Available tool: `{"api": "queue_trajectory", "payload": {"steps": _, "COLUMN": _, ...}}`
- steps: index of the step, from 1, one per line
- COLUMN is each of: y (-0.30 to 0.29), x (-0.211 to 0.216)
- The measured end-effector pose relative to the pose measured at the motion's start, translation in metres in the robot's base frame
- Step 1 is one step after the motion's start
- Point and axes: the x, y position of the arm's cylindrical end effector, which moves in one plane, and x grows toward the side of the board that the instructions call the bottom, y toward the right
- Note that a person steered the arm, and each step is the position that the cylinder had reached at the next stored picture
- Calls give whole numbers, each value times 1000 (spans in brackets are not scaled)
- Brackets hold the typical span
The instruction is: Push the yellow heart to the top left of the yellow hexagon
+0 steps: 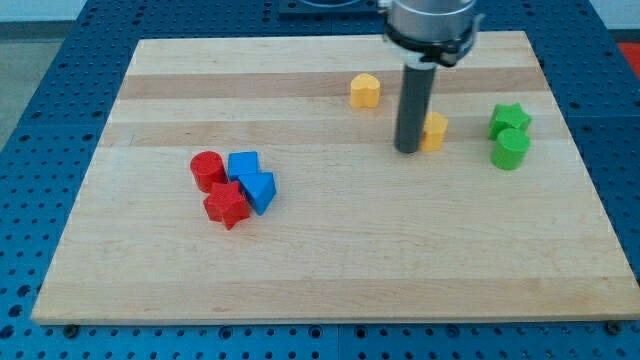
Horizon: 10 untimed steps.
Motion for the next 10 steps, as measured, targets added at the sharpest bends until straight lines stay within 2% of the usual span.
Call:
{"api": "queue_trajectory", "payload": {"steps": 1, "y": 29, "x": -4}}
{"api": "queue_trajectory", "payload": {"steps": 2, "y": 6, "x": -3}}
{"api": "queue_trajectory", "payload": {"steps": 3, "y": -44, "x": -8}}
{"api": "queue_trajectory", "payload": {"steps": 4, "y": -67, "x": -33}}
{"api": "queue_trajectory", "payload": {"steps": 6, "y": -22, "x": -86}}
{"api": "queue_trajectory", "payload": {"steps": 7, "y": -34, "x": -125}}
{"api": "queue_trajectory", "payload": {"steps": 8, "y": -87, "x": -121}}
{"api": "queue_trajectory", "payload": {"steps": 9, "y": -86, "x": -75}}
{"api": "queue_trajectory", "payload": {"steps": 10, "y": -75, "x": -50}}
